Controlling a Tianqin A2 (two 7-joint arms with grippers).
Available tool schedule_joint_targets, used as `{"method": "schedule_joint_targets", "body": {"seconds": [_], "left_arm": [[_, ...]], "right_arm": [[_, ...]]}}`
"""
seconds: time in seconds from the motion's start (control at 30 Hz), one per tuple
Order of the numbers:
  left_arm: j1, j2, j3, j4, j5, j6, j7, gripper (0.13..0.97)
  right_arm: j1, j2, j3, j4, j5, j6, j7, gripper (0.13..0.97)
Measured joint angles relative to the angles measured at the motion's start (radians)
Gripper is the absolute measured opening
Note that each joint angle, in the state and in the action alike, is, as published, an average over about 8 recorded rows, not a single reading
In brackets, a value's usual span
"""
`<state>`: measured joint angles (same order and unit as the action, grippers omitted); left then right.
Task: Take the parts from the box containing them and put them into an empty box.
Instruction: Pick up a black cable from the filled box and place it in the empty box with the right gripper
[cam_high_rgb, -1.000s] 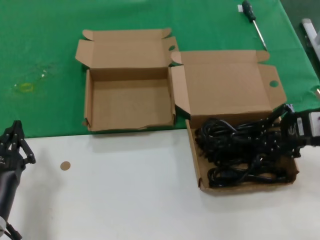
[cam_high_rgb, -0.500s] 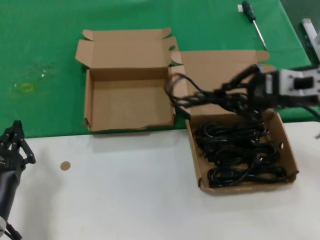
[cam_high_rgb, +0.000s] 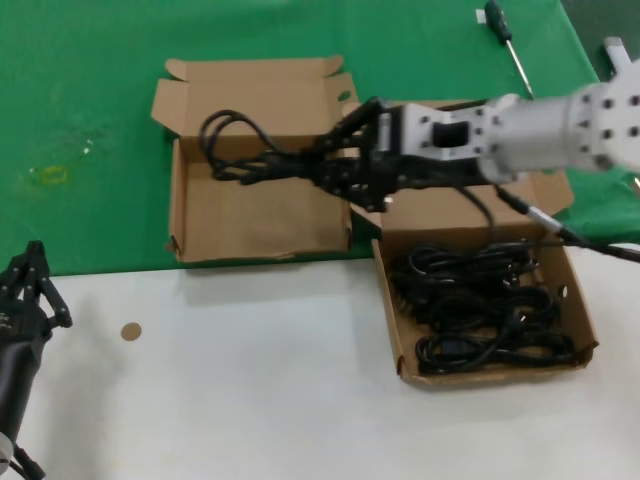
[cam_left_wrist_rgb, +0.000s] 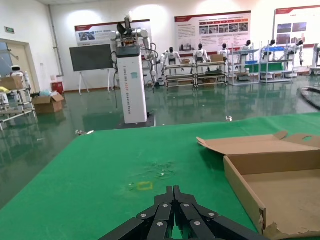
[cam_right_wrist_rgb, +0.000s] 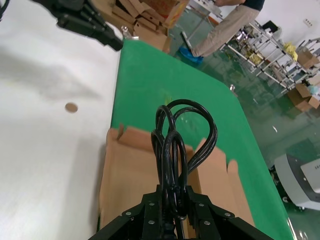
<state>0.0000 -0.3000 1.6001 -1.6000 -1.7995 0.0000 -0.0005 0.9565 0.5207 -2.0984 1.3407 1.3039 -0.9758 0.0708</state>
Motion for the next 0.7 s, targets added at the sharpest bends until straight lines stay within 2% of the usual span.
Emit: {"method": "schedule_joint_targets", "body": {"seconds": [0.37, 0.7], "left_arm": [[0.0, 0.0, 0.0, 0.0, 0.0, 0.0, 0.0, 0.152], [0.0, 0.0, 0.0, 0.0, 0.0, 0.0, 0.0, 0.152]], "right_arm": [[0.064, -0.181, -0.055, -0.212, -0.056, 0.088, -0.041, 0.23], [0.109, -0.271, -0.061, -0.424, -0.05, 0.162, -0.14, 0.23]]}}
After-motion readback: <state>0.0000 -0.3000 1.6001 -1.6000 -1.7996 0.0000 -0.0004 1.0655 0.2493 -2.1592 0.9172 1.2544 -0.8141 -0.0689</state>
